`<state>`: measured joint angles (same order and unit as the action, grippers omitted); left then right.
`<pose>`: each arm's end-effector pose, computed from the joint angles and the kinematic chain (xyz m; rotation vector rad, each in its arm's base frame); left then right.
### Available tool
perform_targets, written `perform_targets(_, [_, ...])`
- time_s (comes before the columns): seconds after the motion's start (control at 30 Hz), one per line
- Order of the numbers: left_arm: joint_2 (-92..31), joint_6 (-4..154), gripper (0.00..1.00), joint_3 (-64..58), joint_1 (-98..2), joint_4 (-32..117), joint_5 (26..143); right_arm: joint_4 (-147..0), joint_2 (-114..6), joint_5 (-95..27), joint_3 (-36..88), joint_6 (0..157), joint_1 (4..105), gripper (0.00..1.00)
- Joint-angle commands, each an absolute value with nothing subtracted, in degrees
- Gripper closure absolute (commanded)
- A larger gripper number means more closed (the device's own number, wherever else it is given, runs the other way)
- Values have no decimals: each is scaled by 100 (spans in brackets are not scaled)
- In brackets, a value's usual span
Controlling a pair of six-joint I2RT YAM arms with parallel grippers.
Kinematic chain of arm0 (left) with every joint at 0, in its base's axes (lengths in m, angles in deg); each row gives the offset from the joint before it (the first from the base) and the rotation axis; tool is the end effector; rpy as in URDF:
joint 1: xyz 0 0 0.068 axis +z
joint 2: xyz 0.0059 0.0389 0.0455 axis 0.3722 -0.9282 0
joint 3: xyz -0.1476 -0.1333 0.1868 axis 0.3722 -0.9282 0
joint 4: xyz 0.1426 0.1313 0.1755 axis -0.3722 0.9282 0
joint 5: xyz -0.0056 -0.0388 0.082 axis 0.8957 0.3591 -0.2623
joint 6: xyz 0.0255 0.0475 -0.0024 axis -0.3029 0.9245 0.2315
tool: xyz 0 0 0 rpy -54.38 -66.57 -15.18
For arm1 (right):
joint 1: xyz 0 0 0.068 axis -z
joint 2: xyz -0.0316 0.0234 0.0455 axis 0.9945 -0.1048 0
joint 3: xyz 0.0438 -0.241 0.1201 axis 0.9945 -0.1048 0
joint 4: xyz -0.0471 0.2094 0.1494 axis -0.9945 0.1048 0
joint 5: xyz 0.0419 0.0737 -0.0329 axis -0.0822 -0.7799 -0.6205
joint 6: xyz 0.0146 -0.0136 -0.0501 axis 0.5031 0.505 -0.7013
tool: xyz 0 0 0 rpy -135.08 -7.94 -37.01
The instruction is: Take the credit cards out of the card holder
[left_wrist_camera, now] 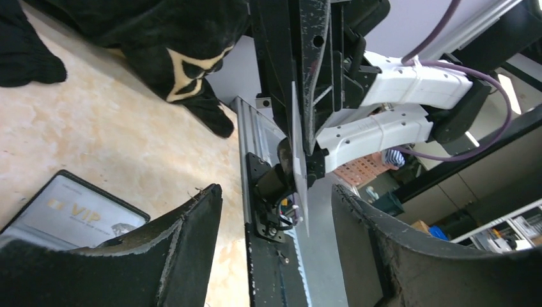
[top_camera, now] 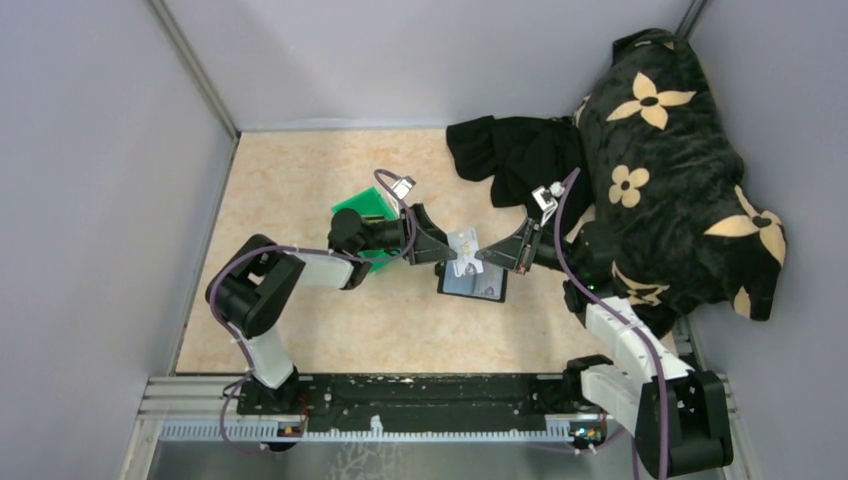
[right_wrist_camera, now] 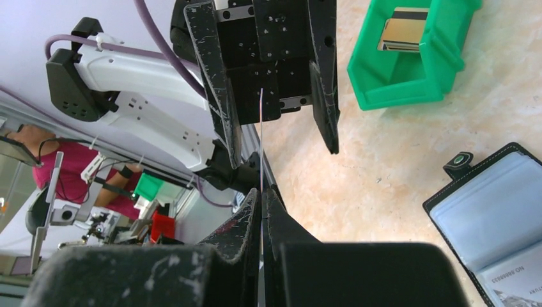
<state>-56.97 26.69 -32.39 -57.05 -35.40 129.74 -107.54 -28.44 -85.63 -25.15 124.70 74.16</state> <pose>0.2623 -0.2202 0.2263 0.6769 1.5153 -1.8868 0.1954 0.0647 0.2598 -0.2803 1.7842 1.5963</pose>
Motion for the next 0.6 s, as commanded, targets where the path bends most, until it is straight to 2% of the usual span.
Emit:
perform_targets(0.0, [-5658,2491,31,-3061,-5671,-4047,13363,-10867,-2705,-8711,-2307,12308,7440,100])
perform_targets(0.13, [-5546,2780,35,-3020,-5640,-3573,13357,-10491,-2710,-8670,-2207,12048,7310,100])
perform_targets(0.3, [-5562,2742,45,-3002,-5614,-3614,13368,-10279,-2800,-8672,-2175,11893,7211,100])
perform_targets(0.4, [-5591,2735,55,-3010,-5614,-3639,13361,-10307,-2804,-8698,-2170,11898,7157,100])
perform_targets(0.57, [-5583,2731,56,-3039,-5571,-3663,13359,-10179,-2821,-8739,-2132,11787,7082,100])
